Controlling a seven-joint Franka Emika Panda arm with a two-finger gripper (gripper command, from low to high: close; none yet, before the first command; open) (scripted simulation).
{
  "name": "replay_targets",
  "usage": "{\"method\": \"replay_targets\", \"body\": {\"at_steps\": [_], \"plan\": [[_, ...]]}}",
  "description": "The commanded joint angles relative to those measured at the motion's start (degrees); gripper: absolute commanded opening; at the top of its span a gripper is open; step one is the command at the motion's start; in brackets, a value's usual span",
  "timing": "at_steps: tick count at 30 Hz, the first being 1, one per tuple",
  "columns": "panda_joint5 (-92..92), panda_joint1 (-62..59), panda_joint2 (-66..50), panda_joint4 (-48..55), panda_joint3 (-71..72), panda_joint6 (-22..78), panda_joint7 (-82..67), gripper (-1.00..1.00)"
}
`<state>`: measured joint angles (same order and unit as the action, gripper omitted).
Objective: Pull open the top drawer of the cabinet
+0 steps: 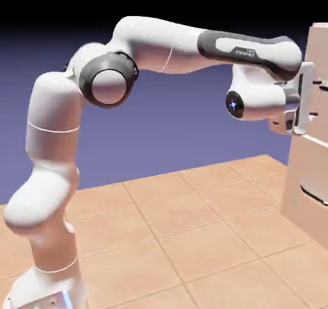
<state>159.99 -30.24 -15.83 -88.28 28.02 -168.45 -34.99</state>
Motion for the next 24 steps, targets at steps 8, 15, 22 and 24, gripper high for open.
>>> {"method": "replay_targets", "body": {"at_steps": [8, 15, 22, 24], "plan": [[3.23, 3.20, -8.07, 11.88, -1.18, -3.56, -3.79, 0.00], [3.37, 4.92, -11.07, 16.20, -2.05, -5.06, -4.89, -1.00], [3.08, 0.12, -1.04, 1.67, -0.23, 0.10, -1.20, -1.00], [4.06, -3.59, -0.29, -0.05, 3.54, 0.48, -2.87, -1.00]]}}
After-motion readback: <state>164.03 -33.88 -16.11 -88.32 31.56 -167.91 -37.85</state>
